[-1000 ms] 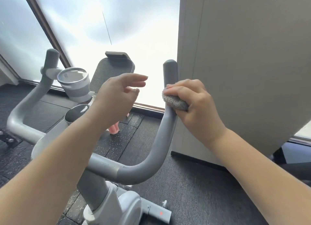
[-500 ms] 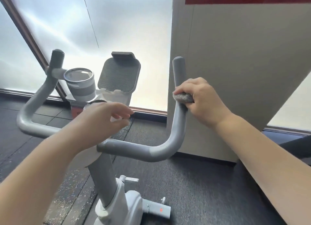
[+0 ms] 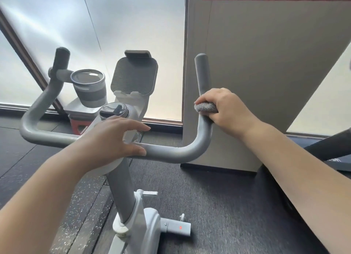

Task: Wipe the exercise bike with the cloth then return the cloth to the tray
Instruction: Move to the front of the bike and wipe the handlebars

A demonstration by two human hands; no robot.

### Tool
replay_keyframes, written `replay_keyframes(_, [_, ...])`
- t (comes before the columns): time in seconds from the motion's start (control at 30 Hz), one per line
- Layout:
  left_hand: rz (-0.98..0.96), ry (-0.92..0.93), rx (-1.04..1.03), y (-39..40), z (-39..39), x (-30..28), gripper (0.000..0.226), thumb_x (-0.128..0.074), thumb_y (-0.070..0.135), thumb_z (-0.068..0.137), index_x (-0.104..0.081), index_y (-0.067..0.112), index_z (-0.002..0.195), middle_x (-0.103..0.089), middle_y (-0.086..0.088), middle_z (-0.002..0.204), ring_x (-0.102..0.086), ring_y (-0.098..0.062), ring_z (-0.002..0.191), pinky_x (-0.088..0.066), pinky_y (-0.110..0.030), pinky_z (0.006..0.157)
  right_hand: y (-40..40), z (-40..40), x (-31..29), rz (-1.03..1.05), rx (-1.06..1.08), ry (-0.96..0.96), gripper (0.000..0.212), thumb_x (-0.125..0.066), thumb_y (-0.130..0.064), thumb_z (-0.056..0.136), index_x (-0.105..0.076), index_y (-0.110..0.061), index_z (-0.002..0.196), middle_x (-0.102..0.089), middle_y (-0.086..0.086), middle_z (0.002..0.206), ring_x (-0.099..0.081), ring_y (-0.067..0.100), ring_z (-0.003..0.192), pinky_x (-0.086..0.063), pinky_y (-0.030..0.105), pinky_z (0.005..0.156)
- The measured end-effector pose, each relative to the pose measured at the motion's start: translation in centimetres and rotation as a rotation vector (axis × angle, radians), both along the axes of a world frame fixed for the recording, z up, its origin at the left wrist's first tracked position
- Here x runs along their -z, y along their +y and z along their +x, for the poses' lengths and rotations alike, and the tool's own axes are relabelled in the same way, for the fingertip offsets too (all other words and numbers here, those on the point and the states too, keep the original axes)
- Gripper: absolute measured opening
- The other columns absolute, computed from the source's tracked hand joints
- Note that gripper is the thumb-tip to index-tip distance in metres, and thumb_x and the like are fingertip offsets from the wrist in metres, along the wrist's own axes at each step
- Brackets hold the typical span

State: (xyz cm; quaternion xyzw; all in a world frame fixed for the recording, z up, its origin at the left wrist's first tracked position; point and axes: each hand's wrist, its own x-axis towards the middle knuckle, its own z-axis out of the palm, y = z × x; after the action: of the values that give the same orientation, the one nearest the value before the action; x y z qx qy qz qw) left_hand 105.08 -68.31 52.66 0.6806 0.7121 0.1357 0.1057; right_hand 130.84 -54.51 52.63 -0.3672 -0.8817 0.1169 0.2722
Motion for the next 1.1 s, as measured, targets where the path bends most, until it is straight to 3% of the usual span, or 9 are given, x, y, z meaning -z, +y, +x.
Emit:
replay_keyframes(0.1, [0.068,-0.001,-0.015,0.0,-0.2,0.6,0.046,-0.07,0.051,0.074,-0.058,0.047,0.118,-0.055,0.014,0.119,-0.041,-0.008,0.119,-0.028,-0.024,0.088,-1.5,0.9,0.2,-0.029,-0.01,-0.03,0.028,-0.07,-0.006,0.08,-0.07,-0.022,0.103,-0.067,-0.005,0.104,-0.051,0.014,0.102,-0.04,0.024,0.092])
replay_keyframes(0.2, [0.198,-0.09,-0.08,0.1,-0.1,1.2,0.027,-0.056,0.034,0.091,-0.063,0.038,0.116,-0.057,0.012,0.115,-0.043,-0.012,0.12,-0.029,-0.028,0.095,-3.7,1.6,0.3,-0.064,-0.105,-0.068,0.026,-0.073,-0.01,0.079,-0.071,-0.022,0.102,-0.069,-0.007,0.102,-0.054,0.012,0.099,-0.042,0.024,0.088])
replay_keyframes(0.33, [0.252,-0.055,-0.154,0.1,-0.5,1.8,0.032,-0.054,0.021,0.093,-0.062,0.04,0.117,-0.056,0.016,0.127,-0.041,-0.015,0.126,-0.029,-0.034,0.105,-3.7,2.0,-0.8,-0.242,-0.127,0.067,0.022,-0.073,-0.012,0.081,-0.071,-0.024,0.099,-0.067,-0.005,0.097,-0.059,0.001,0.076,-0.048,0.018,0.066])
replay_keyframes(0.43, [0.251,-0.057,-0.208,-0.3,-1.1,1.7,0.036,-0.056,0.016,0.091,-0.061,0.04,0.119,-0.054,0.016,0.133,-0.04,-0.016,0.127,-0.029,-0.036,0.107,-2.2,1.6,-0.9,-0.005,-0.082,-0.014,0.024,-0.073,-0.011,0.081,-0.071,-0.021,0.103,-0.066,-0.007,0.107,-0.054,0.011,0.103,-0.044,0.024,0.089])
replay_keyframes(0.5, [0.246,-0.037,-0.23,-0.8,-1.2,1.6,0.04,-0.055,0.013,0.09,-0.06,0.039,0.12,-0.055,0.013,0.133,-0.041,-0.018,0.126,-0.029,-0.035,0.104,-2.2,1.3,0.3,0.027,-0.099,-0.077,0.025,-0.072,-0.008,0.08,-0.07,-0.02,0.103,-0.066,-0.005,0.109,-0.051,0.017,0.108,-0.042,0.032,0.097])
replay_keyframes(0.7, [0.236,-0.053,-0.354,-2.8,-0.2,1.4,0.04,-0.049,0.008,0.092,-0.062,0.03,0.123,-0.059,-0.003,0.126,-0.044,-0.025,0.12,-0.033,-0.033,0.095,-4.2,2.1,1.6,-0.022,-0.151,-0.013,0.025,-0.072,-0.012,0.08,-0.07,-0.026,0.102,-0.068,-0.009,0.103,-0.052,0.012,0.104,-0.04,0.024,0.092])
replay_keyframes(0.83, [0.257,-0.116,-0.436,-3.8,0.4,1.0,0.041,-0.048,0.008,0.093,-0.062,0.032,0.123,-0.06,-0.01,0.123,-0.047,-0.026,0.116,-0.038,-0.035,0.093,-4.5,2.5,0.2,-0.169,-0.211,0.022,0.02,-0.07,-0.017,0.083,-0.07,-0.029,0.099,-0.064,-0.01,0.094,-0.056,0.005,0.085,-0.045,0.021,0.077])
replay_keyframes(1.0, [0.238,-0.139,-0.449,-5.2,-0.2,1.6,0.036,-0.047,0.015,0.094,-0.062,0.033,0.12,-0.062,-0.007,0.11,-0.051,-0.021,0.093,-0.037,-0.032,0.073,-4.2,2.5,0.9,0.008,-0.08,-0.03,0.024,-0.068,-0.014,0.085,-0.068,-0.022,0.107,-0.067,-0.006,0.105,-0.055,0.018,0.103,-0.043,0.03,0.093])
replay_keyframes(1.1, [0.248,-0.133,-0.452,-5.6,-0.8,1.7,0.034,-0.049,0.014,0.094,-0.063,0.03,0.121,-0.061,-0.006,0.108,-0.047,-0.018,0.09,-0.034,-0.03,0.075,-5.6,2.2,2.2,-0.014,-0.037,0.007,0.028,-0.069,-0.011,0.084,-0.068,-0.019,0.111,-0.067,-0.004,0.111,-0.057,0.016,0.107,-0.039,0.021,0.095])
